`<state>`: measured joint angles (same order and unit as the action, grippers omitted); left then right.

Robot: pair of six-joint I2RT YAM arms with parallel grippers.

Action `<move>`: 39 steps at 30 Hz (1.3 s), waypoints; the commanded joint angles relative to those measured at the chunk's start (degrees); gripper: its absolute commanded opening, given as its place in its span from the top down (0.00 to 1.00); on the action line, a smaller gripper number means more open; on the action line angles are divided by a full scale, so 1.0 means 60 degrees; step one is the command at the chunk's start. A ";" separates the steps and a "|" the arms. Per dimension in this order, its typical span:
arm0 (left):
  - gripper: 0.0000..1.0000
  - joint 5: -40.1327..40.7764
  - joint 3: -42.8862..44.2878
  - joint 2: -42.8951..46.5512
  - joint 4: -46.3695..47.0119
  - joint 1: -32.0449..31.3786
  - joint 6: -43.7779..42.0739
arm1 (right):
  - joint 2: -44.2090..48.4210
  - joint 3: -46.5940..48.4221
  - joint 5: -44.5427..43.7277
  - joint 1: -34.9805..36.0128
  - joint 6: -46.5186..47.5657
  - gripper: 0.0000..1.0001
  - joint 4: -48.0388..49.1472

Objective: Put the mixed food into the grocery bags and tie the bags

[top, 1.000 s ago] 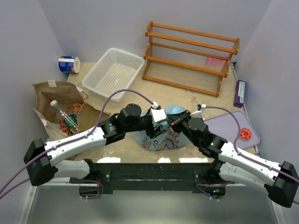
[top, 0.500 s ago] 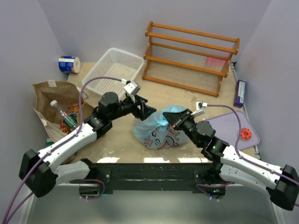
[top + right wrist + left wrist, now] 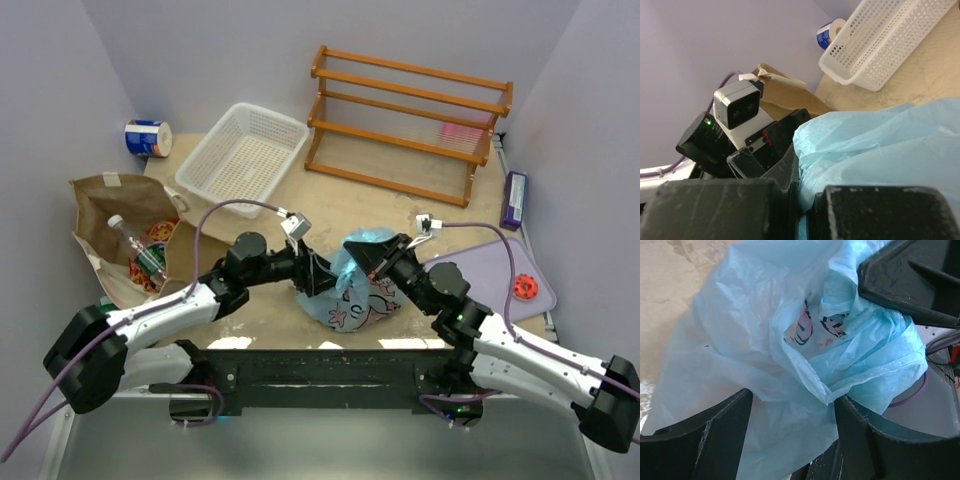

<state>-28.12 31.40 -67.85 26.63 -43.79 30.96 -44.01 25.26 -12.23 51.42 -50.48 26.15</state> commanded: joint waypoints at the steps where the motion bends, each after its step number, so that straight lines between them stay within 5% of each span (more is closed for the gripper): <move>1: 0.28 0.0804 0.0465 0.1258 -0.0673 0.0646 -0.0458 | 0.0303 0.0201 0.0411 -0.0015 0.0459 1.00 0.0578; 7: 0.28 -0.0070 0.0466 0.2227 -0.0251 0.1366 -0.0750 | -0.0134 -0.0093 0.1435 -0.0161 0.0196 1.00 0.1295; 16: 0.38 -0.2372 0.0290 0.1159 0.2255 0.1483 -0.0224 | -0.0590 -0.0444 0.2447 -0.0513 -0.0639 1.00 0.2277; 39: 0.49 -0.3106 0.0231 -0.0453 0.4189 0.1483 0.0318 | -0.0385 -0.0591 0.2697 -0.0762 -0.0918 1.00 0.2175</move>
<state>-45.91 32.34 -70.39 47.55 -35.24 32.42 -47.48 21.80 2.68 47.20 -55.48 35.24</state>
